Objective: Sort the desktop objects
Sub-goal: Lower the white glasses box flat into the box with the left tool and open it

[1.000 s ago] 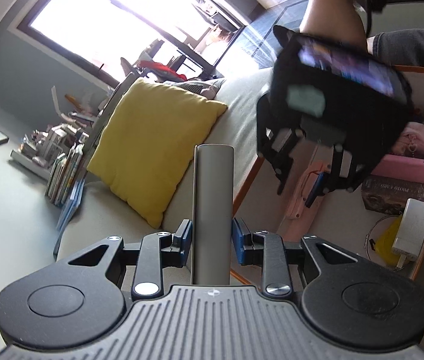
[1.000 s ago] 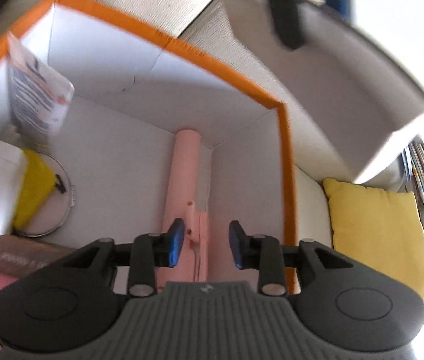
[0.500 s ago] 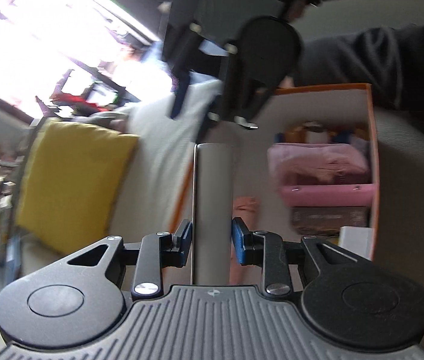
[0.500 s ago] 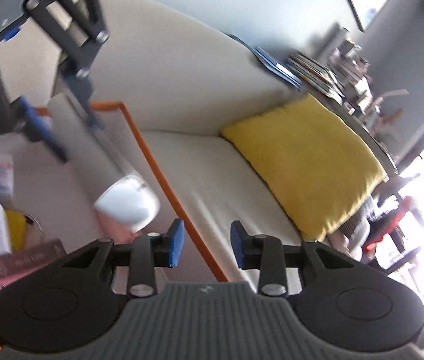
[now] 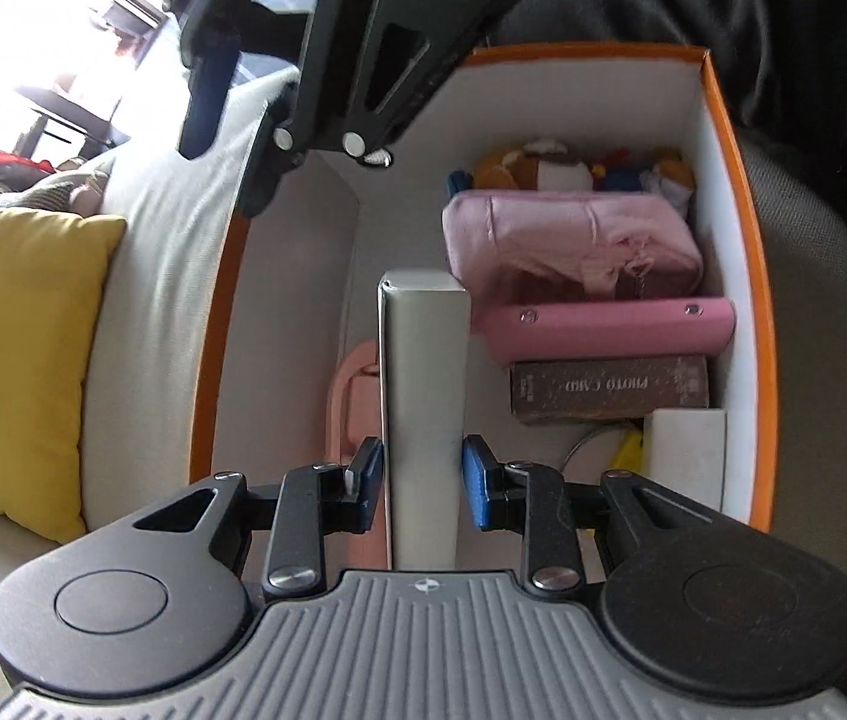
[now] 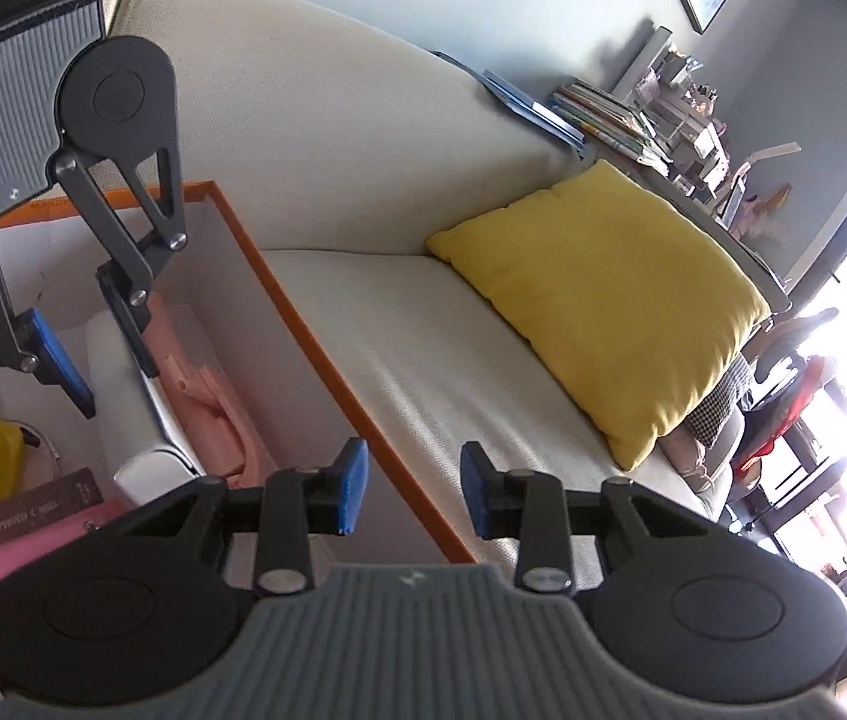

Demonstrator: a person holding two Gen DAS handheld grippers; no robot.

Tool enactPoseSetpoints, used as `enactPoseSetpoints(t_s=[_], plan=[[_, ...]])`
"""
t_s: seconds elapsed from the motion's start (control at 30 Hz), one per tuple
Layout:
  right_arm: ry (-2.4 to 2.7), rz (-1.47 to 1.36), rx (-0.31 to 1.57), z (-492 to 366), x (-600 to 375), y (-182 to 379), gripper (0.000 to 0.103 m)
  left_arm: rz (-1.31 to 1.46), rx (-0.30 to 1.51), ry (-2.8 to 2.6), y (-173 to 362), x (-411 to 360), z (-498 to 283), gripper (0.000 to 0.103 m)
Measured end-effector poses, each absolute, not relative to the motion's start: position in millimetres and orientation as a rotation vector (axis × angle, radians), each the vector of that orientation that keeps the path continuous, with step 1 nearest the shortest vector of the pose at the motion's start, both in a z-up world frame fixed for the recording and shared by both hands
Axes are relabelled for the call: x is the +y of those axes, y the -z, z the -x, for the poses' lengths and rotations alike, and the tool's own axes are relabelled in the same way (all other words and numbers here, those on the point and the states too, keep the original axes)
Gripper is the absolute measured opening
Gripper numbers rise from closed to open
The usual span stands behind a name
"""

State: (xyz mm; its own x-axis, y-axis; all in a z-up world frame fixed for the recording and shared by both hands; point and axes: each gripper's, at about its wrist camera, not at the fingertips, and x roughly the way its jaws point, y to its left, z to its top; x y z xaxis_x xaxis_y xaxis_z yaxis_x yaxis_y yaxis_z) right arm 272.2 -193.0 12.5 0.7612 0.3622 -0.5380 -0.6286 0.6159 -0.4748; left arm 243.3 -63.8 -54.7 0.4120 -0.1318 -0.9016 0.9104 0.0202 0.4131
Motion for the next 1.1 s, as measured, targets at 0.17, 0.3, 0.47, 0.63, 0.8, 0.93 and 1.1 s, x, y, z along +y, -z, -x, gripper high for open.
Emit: enactPoseSetpoints(t_s=[0.17,0.3,0.47,0.63,0.8,0.93,1.1], plan=[[-0.590,0.668,0.420,-268,-196,-10,0.036,-1.380,0.845,0.950,57,-55,-241,0.033],[-0.590,0.642,0.420,-262,-194,-9,0.036,-1.384,0.865,0.916,75,-56,-247,0.033],[-0.598,0.643,0.415,-256,-195,-8,0.036,-1.411,0.837,0.896,87,-58,-249,0.033],[-0.592,0.626,0.437,-259,-198,-5,0.036,-1.483,0.759,0.884,96,-56,-239,0.034],[-0.594,0.625,0.441,-255,-197,-5,0.037,-1.440,0.772,0.887,94,-50,-238,0.034],[-0.596,0.637,0.440,-250,-198,-7,0.037,-1.391,0.826,0.885,88,-46,-240,0.035],[-0.591,0.634,0.453,-248,-199,-6,0.037,-1.320,0.884,0.901,82,-40,-241,0.035]])
